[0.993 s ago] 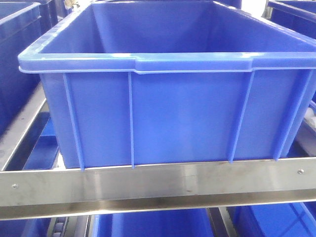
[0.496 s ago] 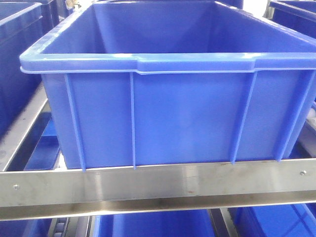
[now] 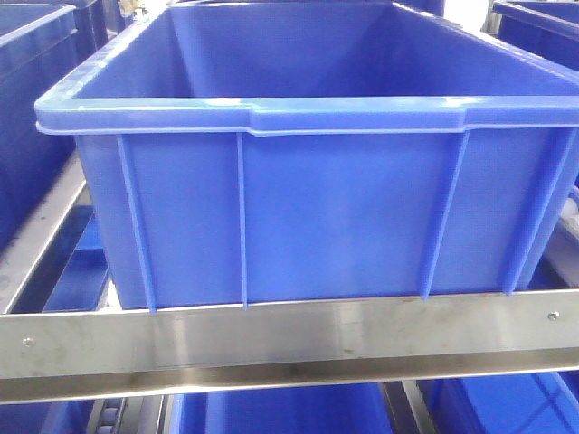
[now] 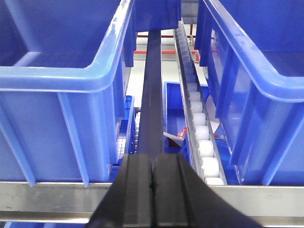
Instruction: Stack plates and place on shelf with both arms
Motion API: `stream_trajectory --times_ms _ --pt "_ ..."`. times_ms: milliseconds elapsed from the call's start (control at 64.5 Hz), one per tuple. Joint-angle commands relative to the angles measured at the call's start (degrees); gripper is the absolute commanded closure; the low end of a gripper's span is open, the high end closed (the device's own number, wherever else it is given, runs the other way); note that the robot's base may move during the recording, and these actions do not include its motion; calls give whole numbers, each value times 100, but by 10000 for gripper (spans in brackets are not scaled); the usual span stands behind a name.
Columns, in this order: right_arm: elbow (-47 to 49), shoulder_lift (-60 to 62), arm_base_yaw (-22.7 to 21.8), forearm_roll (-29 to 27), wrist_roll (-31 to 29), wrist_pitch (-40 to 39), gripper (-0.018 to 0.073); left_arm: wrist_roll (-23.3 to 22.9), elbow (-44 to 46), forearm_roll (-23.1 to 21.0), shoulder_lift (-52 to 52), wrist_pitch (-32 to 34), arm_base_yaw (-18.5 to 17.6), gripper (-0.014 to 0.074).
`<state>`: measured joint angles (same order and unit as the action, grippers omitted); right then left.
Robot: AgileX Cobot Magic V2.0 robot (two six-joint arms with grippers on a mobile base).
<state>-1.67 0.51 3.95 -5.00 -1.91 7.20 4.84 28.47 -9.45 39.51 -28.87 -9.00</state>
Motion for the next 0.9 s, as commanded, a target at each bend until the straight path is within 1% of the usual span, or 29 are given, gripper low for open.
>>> stream_trajectory --times_ms 0,310,372,434,496,527,589,605,651,745,884 --pt "94 132 -19 57 7 -536 503 -33 166 -82 5 395 13 511" --pt "94 132 -19 57 7 -536 503 -33 148 -82 5 395 13 511" --pt "94 132 -19 57 7 -536 503 -33 78 -72 -61 502 13 511" --pt "94 132 -19 57 7 -536 503 -33 -162 -62 -208 897 13 511" --pt "94 132 -19 57 7 -536 503 -33 -577 -26 -498 1675 13 511" --pt "94 132 -19 57 7 -536 503 -33 -858 67 -675 2079 13 511" --pt "94 132 -19 57 7 -536 503 -33 -1381 289 -980 2669 35 511" --pt "94 132 -19 57 7 -536 503 -33 -1544 330 -1100 2825 51 511" --pt "94 132 -19 57 7 -536 503 -33 -1842 333 -1393 3000 151 511" --pt "94 132 -19 57 7 -536 503 -33 -2367 346 -1976 2984 408 511" --pt "94 132 -19 57 7 -536 503 -33 -2881 774 -2990 2925 881 511"
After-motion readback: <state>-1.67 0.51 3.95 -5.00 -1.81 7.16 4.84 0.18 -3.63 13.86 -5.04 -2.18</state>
